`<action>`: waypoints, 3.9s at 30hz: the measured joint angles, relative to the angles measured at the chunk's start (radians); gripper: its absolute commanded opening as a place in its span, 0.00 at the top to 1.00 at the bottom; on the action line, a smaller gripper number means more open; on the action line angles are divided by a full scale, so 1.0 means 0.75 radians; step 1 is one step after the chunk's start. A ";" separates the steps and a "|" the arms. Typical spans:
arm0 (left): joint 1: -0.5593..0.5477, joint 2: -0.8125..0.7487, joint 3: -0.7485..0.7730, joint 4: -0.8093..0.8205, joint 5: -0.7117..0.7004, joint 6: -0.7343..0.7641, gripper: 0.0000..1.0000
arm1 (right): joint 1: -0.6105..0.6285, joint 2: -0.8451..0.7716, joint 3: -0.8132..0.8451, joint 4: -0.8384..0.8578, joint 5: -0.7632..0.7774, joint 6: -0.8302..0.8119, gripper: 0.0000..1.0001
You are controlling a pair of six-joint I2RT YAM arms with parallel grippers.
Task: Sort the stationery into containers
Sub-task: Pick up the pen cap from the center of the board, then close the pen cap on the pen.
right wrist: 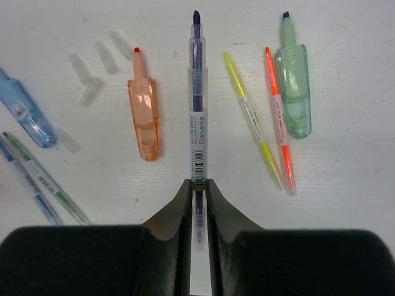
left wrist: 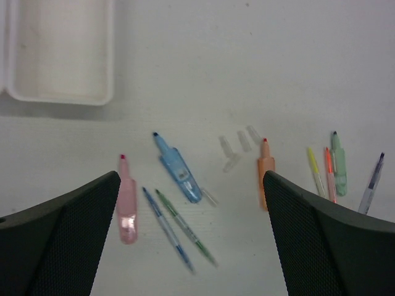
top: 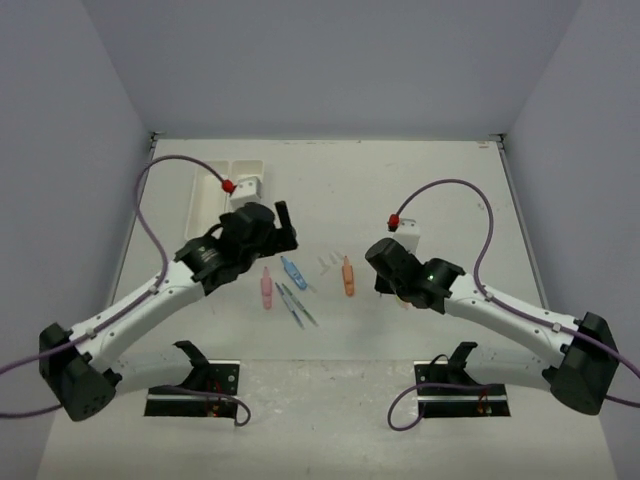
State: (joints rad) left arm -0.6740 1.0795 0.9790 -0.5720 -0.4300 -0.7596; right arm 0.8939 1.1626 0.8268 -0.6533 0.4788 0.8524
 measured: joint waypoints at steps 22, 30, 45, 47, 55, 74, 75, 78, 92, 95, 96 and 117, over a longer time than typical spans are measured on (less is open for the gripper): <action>-0.349 1.077 0.583 -0.218 -0.235 -0.458 0.47 | -0.077 -0.335 -0.092 -0.045 0.026 -0.106 1.00; -0.284 1.116 0.572 -0.202 -0.229 -0.479 0.56 | -0.077 -0.339 -0.119 -0.042 0.003 -0.125 1.00; -0.253 1.191 0.508 -0.083 -0.137 -0.477 0.63 | -0.077 -0.329 -0.146 -0.014 -0.005 -0.147 1.00; -0.253 1.199 0.508 -0.073 -0.132 -0.478 0.63 | -0.077 -0.329 -0.152 -0.015 -0.005 -0.147 1.00; -0.254 1.239 0.510 -0.052 -0.131 -0.484 0.74 | -0.077 -0.329 -0.155 -0.014 -0.005 -0.151 1.00; -0.248 1.161 0.439 -0.011 -0.131 -0.453 1.00 | -0.084 -0.414 -0.282 0.222 -0.252 -0.258 1.00; -0.251 1.104 0.395 0.022 -0.132 -0.415 1.00 | -0.084 -0.440 -0.319 0.292 -0.361 -0.281 1.00; -0.269 0.798 0.178 0.191 -0.101 -0.276 1.00 | -0.084 -0.510 -0.466 0.574 -0.724 -0.300 1.00; -0.292 -0.290 -0.591 1.379 0.335 0.024 1.00 | -0.040 -0.549 -0.692 1.488 -1.249 -0.113 1.00; -0.291 -0.288 -0.628 1.409 0.389 0.026 1.00 | -0.033 -0.546 -0.675 1.515 -1.245 -0.113 1.00; -0.291 -0.286 -0.629 1.423 0.403 0.026 1.00 | -0.032 -0.545 -0.671 1.518 -1.244 -0.113 1.00; -0.291 -0.282 -0.662 1.602 0.489 0.015 1.00 | -0.031 -0.489 -0.639 1.518 -1.184 -0.114 1.00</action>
State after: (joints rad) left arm -0.8925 0.8680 0.4824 0.6291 -0.0635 -0.7486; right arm 0.8707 0.7957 0.3477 0.4851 -0.4091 0.7666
